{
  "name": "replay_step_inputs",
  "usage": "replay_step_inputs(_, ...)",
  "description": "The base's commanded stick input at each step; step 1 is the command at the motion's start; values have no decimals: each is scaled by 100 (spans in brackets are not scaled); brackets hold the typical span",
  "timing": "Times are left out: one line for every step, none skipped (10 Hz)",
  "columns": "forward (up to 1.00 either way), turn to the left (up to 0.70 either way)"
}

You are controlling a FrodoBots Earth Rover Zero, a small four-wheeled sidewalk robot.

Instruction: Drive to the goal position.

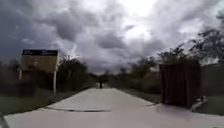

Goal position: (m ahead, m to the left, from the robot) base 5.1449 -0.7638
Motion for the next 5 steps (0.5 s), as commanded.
replay_step_inputs(85, 0)
replay_step_inputs(85, 0)
replay_step_inputs(85, 0)
replay_step_inputs(85, 0)
replay_step_inputs(85, 0)
